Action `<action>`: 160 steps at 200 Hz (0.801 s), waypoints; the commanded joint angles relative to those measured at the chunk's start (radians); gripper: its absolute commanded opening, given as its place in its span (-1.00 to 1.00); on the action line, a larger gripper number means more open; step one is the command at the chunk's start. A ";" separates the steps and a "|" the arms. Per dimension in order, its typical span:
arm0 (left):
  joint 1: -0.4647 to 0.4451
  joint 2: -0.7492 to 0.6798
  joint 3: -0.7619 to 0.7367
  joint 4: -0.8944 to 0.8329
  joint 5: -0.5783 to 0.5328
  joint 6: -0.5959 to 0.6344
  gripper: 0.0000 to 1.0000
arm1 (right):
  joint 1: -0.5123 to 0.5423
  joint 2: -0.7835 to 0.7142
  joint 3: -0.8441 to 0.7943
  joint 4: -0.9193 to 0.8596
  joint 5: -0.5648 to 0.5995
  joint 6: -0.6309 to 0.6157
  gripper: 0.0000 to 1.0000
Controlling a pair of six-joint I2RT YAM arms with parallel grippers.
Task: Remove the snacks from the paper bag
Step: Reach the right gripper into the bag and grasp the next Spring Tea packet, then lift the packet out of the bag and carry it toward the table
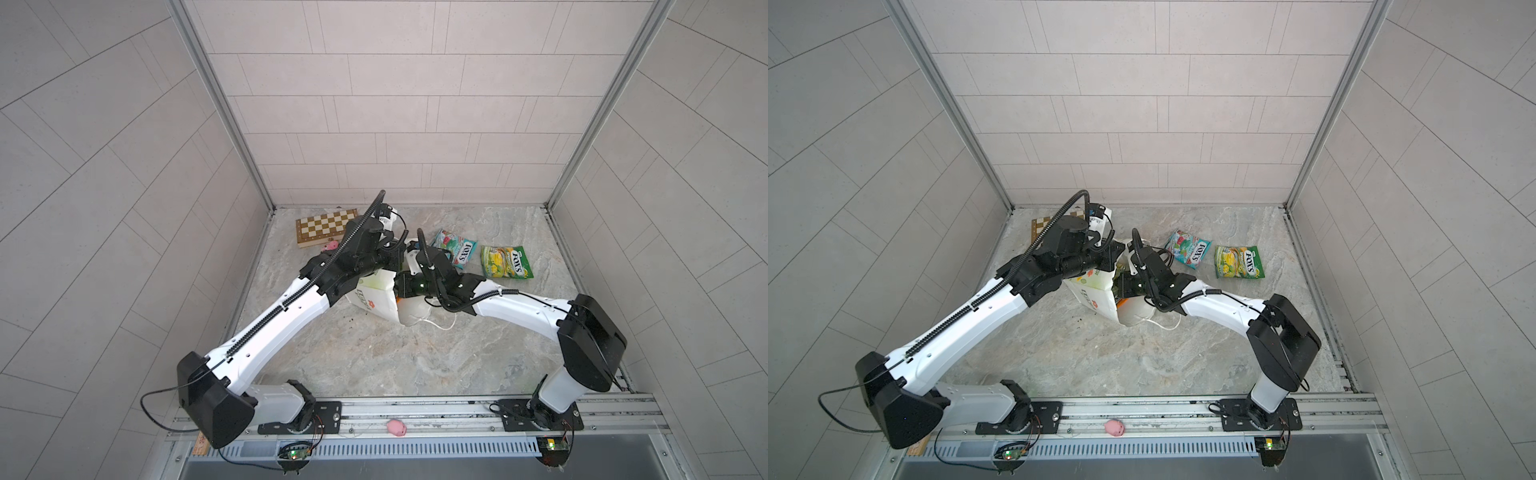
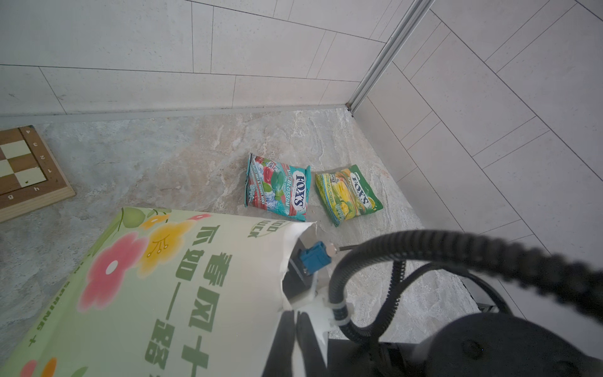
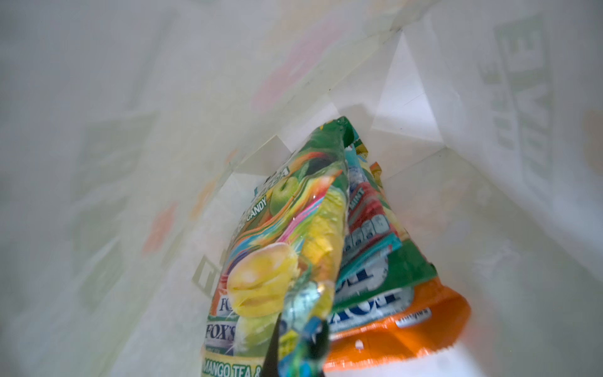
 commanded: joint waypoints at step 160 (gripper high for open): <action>-0.006 -0.026 -0.013 0.010 -0.017 0.012 -1.00 | -0.042 -0.522 -0.022 -0.331 0.093 -0.443 -1.00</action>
